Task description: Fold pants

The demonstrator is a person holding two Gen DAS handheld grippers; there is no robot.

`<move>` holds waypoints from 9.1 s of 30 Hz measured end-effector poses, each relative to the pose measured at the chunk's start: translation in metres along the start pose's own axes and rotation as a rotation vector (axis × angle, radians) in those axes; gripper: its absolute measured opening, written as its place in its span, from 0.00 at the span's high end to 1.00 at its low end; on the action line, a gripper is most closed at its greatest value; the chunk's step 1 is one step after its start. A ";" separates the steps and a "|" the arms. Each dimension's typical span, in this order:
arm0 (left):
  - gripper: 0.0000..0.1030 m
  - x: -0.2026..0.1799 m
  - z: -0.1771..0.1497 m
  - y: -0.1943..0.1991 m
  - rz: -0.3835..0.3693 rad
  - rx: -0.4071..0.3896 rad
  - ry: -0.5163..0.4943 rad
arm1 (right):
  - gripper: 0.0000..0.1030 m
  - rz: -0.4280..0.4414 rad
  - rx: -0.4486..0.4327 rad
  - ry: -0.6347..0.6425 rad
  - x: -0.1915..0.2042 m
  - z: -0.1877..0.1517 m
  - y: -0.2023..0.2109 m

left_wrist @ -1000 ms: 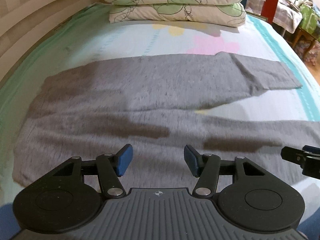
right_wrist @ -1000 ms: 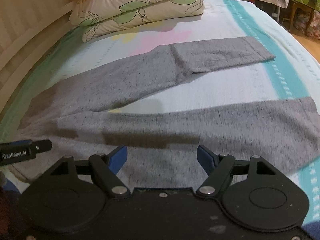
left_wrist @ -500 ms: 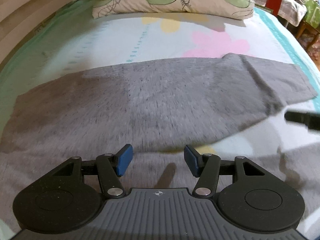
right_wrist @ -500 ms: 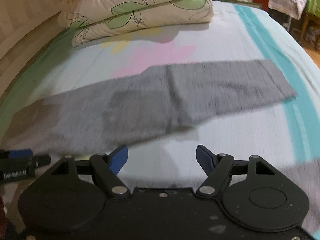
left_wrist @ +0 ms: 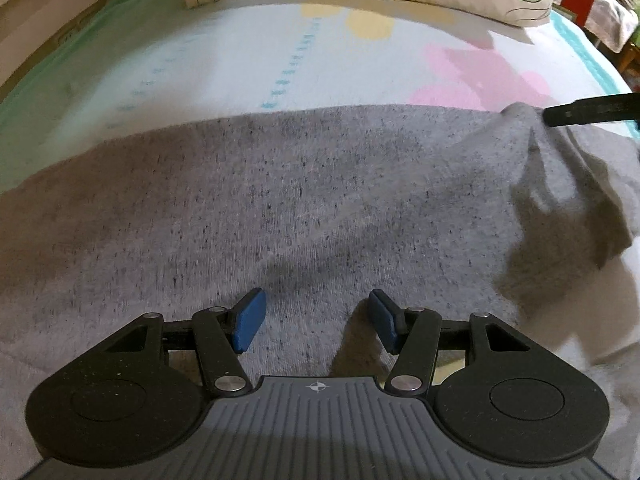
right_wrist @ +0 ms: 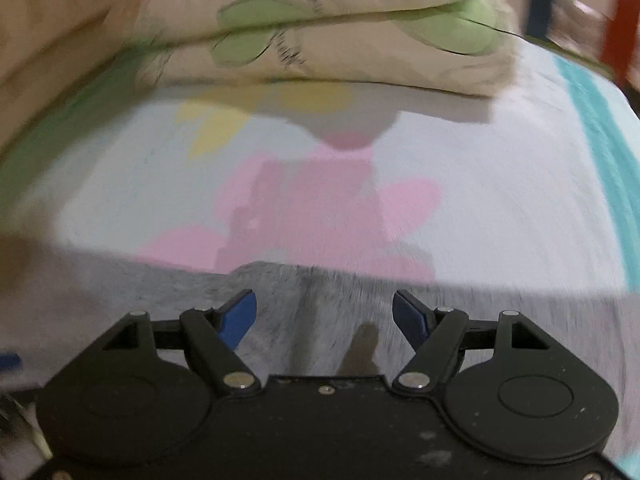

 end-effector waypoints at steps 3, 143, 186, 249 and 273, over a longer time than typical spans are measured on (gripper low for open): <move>0.46 -0.001 0.000 0.000 0.001 -0.009 -0.025 | 0.26 0.030 0.024 0.079 0.001 0.005 -0.015; 0.97 -0.051 -0.131 0.111 -0.216 -0.100 0.078 | 0.91 -0.233 -0.108 -0.946 -0.125 -0.289 0.256; 0.96 -0.068 -0.180 0.056 -0.218 0.071 0.095 | 0.69 -0.247 -0.130 -0.715 -0.165 -0.313 0.271; 0.30 0.140 -0.084 0.165 -0.190 -0.042 -0.050 | 0.67 0.071 -0.209 -0.333 0.068 -0.137 0.264; 0.30 0.258 -0.098 0.058 -0.162 0.014 0.164 | 0.49 0.477 -0.107 0.122 0.369 0.014 0.135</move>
Point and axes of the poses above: each gripper's, at about its wrist camera, not at the fingertips, and y roughly against the way its jaws point, x to its left, z to its top, the point moved 9 cm from there along -y, roughly the way its jaws point, and after that the axes turned 2 degrees about x, right-handed, at the moved point
